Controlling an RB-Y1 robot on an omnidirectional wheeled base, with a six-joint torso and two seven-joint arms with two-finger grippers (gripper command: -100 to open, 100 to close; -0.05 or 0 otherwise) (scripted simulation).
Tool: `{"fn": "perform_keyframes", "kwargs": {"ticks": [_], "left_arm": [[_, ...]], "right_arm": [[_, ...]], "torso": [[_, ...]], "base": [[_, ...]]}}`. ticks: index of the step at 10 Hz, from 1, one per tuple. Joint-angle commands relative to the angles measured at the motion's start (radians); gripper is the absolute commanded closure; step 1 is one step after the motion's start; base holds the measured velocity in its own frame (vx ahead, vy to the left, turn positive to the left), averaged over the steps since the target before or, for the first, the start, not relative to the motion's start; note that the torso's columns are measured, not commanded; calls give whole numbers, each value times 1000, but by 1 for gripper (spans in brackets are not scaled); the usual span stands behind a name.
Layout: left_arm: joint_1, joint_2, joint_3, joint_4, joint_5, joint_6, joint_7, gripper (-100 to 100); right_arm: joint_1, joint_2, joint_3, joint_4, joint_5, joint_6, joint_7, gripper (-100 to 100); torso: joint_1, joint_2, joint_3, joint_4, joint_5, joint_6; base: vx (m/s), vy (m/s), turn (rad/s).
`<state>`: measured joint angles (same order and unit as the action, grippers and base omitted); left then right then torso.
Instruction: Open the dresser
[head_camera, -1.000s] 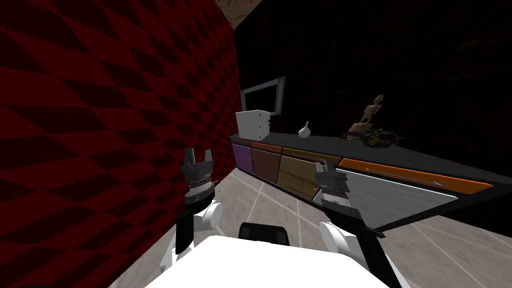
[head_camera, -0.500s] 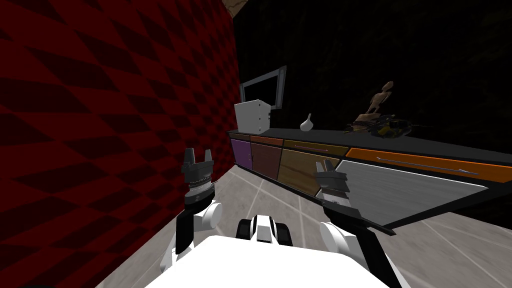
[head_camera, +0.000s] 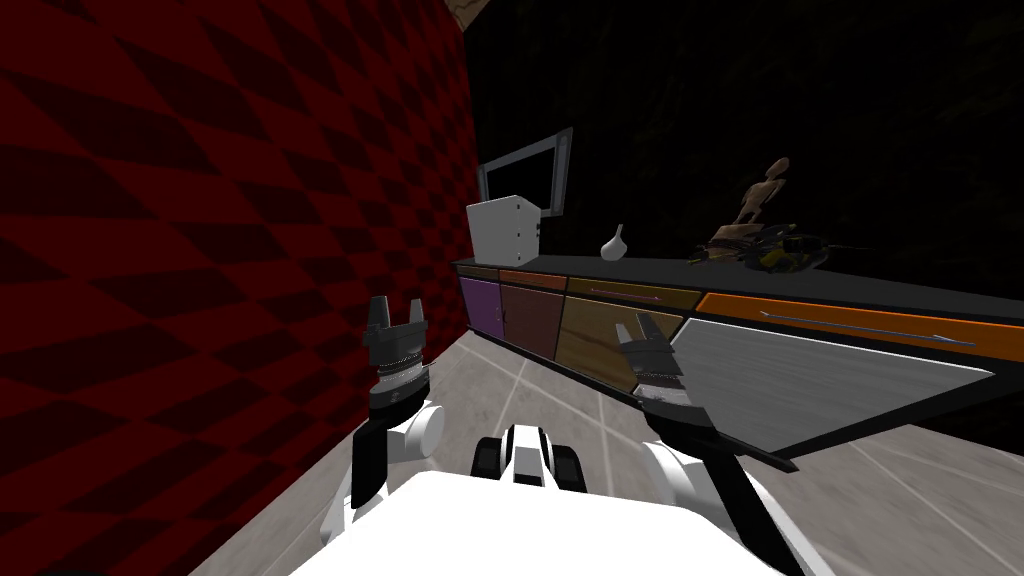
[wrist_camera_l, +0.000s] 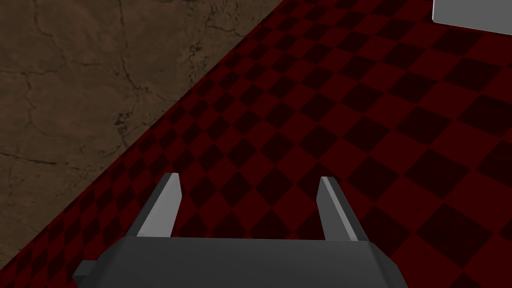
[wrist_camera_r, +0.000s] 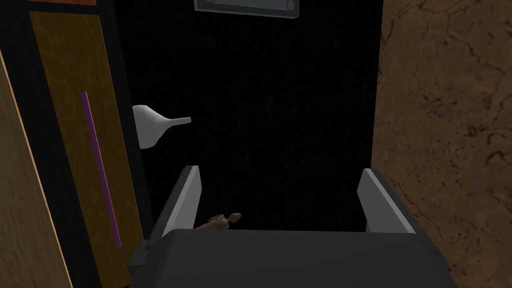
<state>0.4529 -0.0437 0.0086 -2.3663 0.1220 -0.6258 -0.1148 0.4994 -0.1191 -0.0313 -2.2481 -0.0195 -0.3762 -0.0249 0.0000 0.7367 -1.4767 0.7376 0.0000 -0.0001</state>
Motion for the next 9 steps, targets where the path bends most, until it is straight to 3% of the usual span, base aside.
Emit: {"fn": "perform_keyframes", "kwargs": {"ticks": [1, 9], "left_arm": [[0, 0, 0, 0, 0, 0, 0, 0], [0, 0, 0, 0, 0, 0, 0, 0]], "right_arm": [[-23, -40, 22, 11, 80, 15, 44, -100], [-77, -84, 56, 37, 275, 39, 125, -100]], "torso": [[0, 1, 0, 0, 0, 0], [1, 1, 1, 0, 0, 0]], "base": [[63, 12, -25], [50, 5, -20]]}}
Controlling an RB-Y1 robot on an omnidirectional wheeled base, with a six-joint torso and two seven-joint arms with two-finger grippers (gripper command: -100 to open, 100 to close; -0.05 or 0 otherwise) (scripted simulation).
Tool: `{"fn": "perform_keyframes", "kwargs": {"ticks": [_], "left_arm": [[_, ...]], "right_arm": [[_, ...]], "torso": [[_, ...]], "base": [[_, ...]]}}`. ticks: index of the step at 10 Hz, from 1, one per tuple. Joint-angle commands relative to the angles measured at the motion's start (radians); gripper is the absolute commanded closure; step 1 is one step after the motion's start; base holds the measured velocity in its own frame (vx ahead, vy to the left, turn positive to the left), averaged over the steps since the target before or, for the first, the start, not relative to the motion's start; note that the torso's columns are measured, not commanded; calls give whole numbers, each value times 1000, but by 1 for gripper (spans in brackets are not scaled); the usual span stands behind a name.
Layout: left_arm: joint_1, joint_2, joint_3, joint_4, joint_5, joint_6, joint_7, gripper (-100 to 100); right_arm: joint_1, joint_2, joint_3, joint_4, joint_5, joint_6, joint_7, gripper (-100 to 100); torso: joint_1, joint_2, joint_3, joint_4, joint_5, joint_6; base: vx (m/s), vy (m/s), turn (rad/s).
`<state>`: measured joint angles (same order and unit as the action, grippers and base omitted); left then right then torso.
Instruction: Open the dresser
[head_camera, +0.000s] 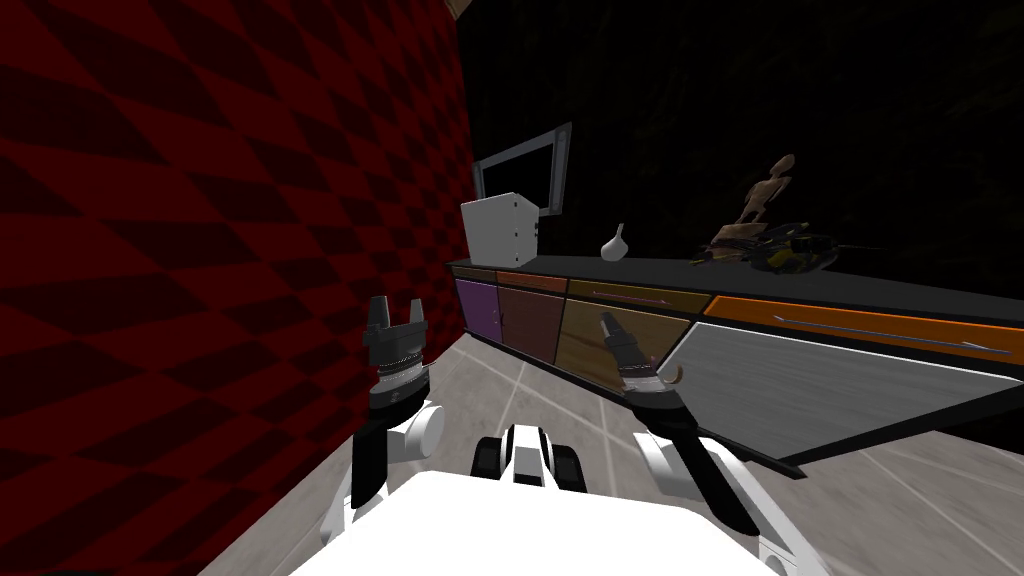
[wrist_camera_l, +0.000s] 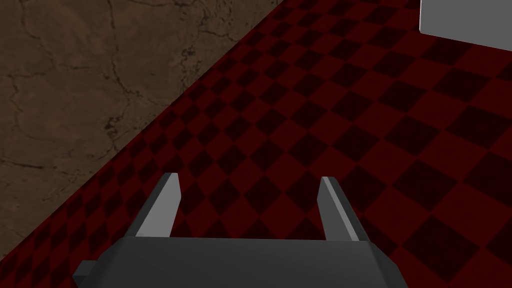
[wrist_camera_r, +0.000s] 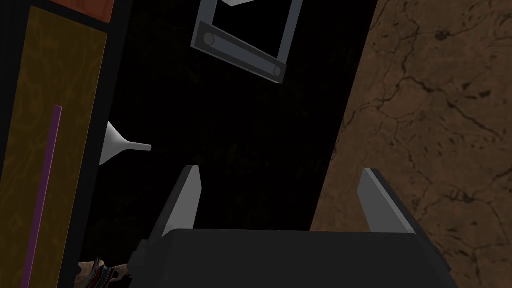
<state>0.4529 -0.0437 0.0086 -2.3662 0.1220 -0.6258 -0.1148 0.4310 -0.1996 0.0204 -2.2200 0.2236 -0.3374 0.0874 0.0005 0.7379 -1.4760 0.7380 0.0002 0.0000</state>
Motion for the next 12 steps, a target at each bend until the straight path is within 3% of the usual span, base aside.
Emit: {"fn": "perform_keyframes", "kwargs": {"ticks": [1, 12], "left_arm": [[0, 0, 0, 0, 0, 0, 0, 0], [0, 0, 0, 0, 0, 0, 0, 0]], "right_arm": [[-24, -12, 14, 15, 70, 7, 36, -100], [-110, -44, 67, 53, 371, 43, 165, -100]], "torso": [[-1, 0, 0, 0, 0, 0], [0, -1, 0, 0, 0, 0]], "base": [[59, 10, -23], [53, 7, -22]]}}
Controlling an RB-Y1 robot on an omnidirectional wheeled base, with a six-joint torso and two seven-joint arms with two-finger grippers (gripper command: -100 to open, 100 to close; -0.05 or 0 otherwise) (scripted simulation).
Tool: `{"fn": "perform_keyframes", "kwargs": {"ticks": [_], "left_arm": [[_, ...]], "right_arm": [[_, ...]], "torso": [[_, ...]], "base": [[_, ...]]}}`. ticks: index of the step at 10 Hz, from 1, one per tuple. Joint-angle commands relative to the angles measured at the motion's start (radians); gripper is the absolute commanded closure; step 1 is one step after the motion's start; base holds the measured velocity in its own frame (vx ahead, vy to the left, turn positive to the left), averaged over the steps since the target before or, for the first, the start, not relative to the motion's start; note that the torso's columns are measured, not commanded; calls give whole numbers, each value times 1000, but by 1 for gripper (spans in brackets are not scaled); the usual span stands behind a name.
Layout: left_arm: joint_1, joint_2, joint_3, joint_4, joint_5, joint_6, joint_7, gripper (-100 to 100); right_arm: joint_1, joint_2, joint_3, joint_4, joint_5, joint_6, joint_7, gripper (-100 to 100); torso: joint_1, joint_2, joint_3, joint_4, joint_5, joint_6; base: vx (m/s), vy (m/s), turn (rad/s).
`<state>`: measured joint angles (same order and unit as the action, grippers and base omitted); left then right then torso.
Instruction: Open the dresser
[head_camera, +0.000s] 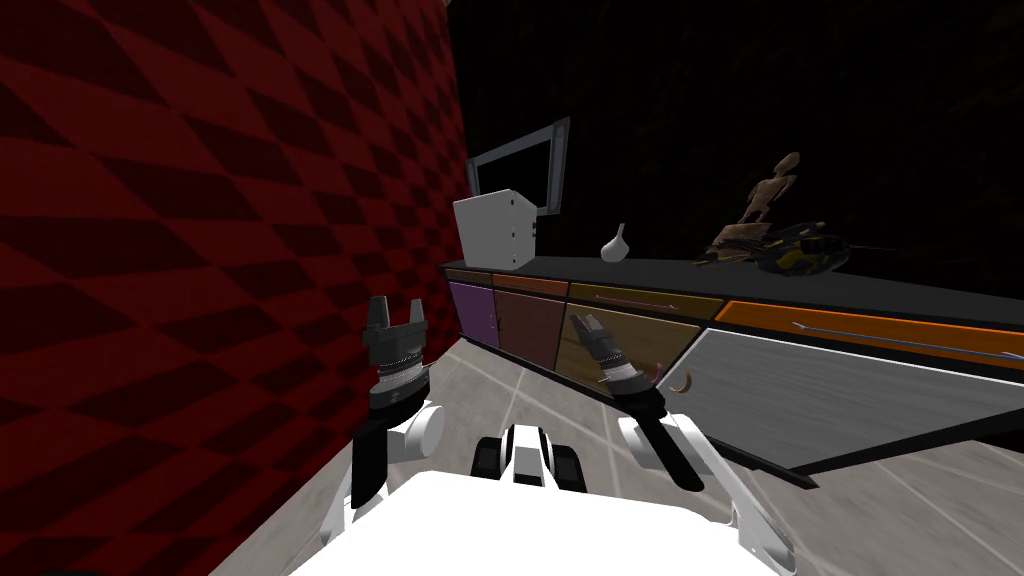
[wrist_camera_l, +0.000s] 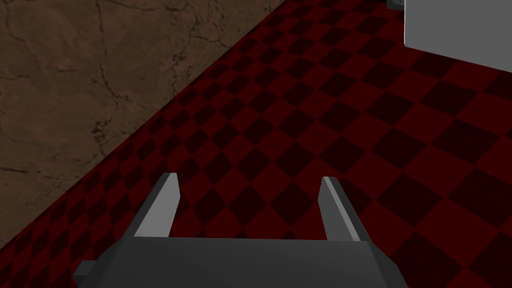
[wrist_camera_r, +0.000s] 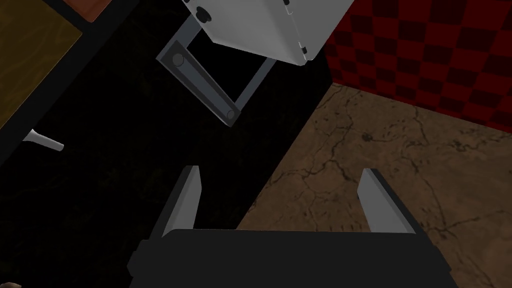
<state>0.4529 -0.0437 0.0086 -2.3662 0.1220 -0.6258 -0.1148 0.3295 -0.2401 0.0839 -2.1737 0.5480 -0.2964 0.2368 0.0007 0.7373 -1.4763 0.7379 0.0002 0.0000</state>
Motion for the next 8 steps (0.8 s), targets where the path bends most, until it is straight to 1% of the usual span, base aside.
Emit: {"fn": "perform_keyframes", "kwargs": {"ticks": [1, 2, 3, 4, 5, 6, 7, 8], "left_arm": [[0, 0, 0, 0, 0, 0, 0, 0], [0, 0, 0, 0, 0, 0, 0, 0], [0, 0, 0, 0, 0, 0, 0, 0], [0, 0, 0, 0, 0, 0, 0, 0], [0, 0, 0, 0, 0, 0, 0, 0], [0, 0, 0, 0, 0, 0, 0, 0], [0, 0, 0, 0, 0, 0, 0, 0], [0, 0, 0, 0, 0, 0, 0, 0]], "right_arm": [[-28, -10, 14, 16, 78, 10, 42, -100], [-28, -10, 14, 16, 107, 10, 42, -100], [-47, -18, 25, 27, 138, 19, 70, -100], [-47, -18, 25, 27, 168, 19, 70, -100], [-66, -26, 37, 39, 198, 27, 98, -100], [-66, -26, 37, 39, 228, 27, 98, -100], [-87, -36, 48, 52, 258, 35, 126, -100], [-87, -36, 48, 52, 287, 35, 126, -100]], "torso": [[-1, 1, 0, 0, 0, 0], [-1, 0, 0, 0, 0, 0], [-1, 1, 0, 0, 0, 0], [-1, 0, 0, 0, 0, 0], [-1, 1, 0, 0, 0, 0], [-1, 1, 0, 0, 0, 0], [-1, 1, 1, 0, 0, 0], [-1, 1, 0, 0, 0, 0]], "base": [[65, 3, -28], [59, 4, -16], [68, 10, -34], [63, 8, -14], [68, 9, -30], [52, 11, -14], [62, 7, -29], [55, 8, -16]]}}
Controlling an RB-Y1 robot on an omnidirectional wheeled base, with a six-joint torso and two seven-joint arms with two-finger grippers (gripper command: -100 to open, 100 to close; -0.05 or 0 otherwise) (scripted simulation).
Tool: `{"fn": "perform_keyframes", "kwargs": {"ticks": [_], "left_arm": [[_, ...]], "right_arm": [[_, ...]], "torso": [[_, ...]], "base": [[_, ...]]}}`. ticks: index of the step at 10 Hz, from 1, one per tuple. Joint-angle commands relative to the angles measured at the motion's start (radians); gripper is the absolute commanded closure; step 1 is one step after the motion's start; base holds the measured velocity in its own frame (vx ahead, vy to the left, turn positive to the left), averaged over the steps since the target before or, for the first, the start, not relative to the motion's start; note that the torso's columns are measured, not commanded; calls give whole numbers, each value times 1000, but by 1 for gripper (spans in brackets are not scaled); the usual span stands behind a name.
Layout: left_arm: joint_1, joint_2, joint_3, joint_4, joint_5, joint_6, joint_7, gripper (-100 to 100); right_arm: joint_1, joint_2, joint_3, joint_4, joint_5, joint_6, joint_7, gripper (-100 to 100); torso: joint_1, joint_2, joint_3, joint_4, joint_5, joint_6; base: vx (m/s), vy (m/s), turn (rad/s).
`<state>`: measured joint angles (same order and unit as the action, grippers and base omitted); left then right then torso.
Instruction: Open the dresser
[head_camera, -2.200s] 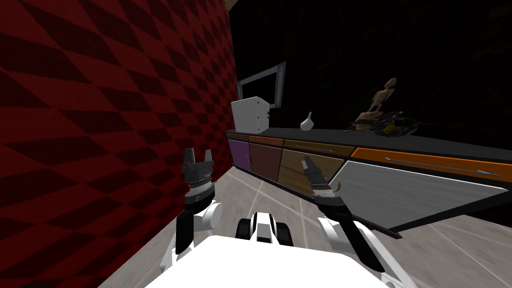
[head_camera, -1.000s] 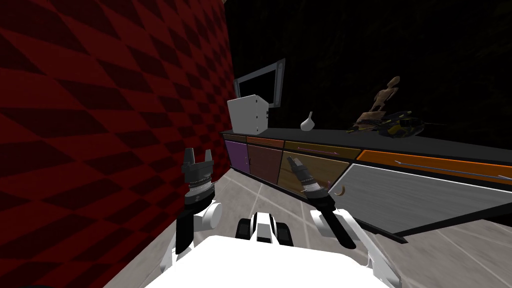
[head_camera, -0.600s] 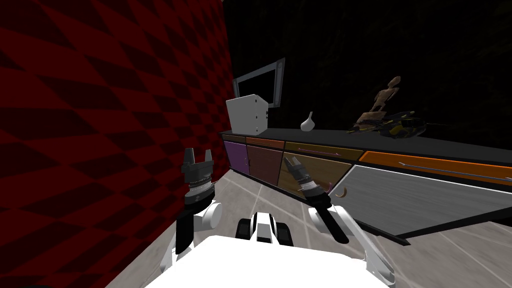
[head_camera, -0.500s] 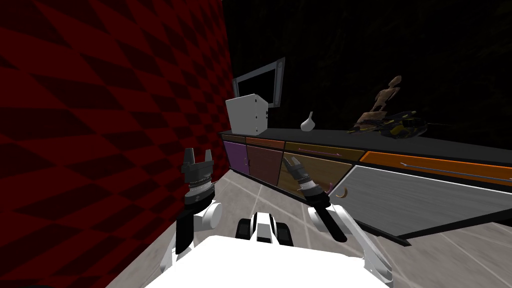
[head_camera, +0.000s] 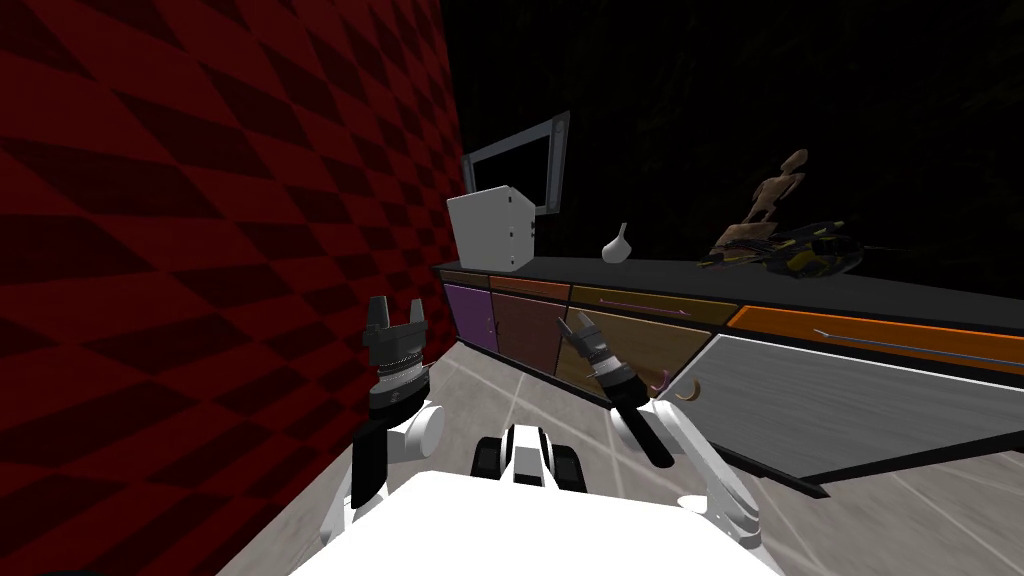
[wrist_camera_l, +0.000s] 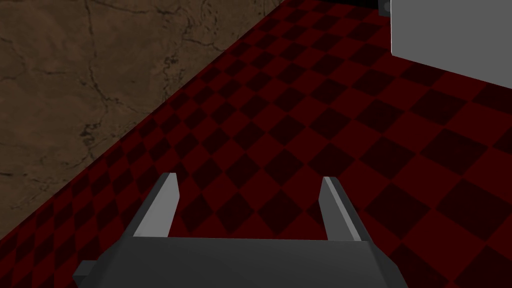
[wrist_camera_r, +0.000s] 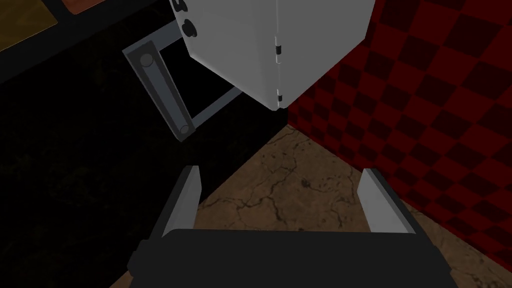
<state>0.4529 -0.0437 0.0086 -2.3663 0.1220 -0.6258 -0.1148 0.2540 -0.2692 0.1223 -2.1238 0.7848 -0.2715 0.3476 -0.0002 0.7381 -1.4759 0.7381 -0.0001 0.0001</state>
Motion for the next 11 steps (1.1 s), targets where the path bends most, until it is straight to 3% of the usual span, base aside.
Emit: {"fn": "perform_keyframes", "kwargs": {"ticks": [1, 3, 11], "left_arm": [[0, 0, 0, 0, 0, 0, 0, 0], [0, 0, 0, 0, 0, 0, 0, 0], [0, 0, 0, 0, 0, 0, 0, 0]], "right_arm": [[-32, -18, 21, 17, 80, 19, 44, -100], [-32, -18, 21, 17, 117, 19, 44, -100], [-116, -69, 65, 85, 362, 55, 156, -100]], "torso": [[0, 0, 0, 0, 0, 0], [0, 0, 0, 0, 0, 0], [0, 0, 0, 0, 0, 0]], "base": [[66, 0, -34], [43, 6, -5], [60, 12, -22]]}}
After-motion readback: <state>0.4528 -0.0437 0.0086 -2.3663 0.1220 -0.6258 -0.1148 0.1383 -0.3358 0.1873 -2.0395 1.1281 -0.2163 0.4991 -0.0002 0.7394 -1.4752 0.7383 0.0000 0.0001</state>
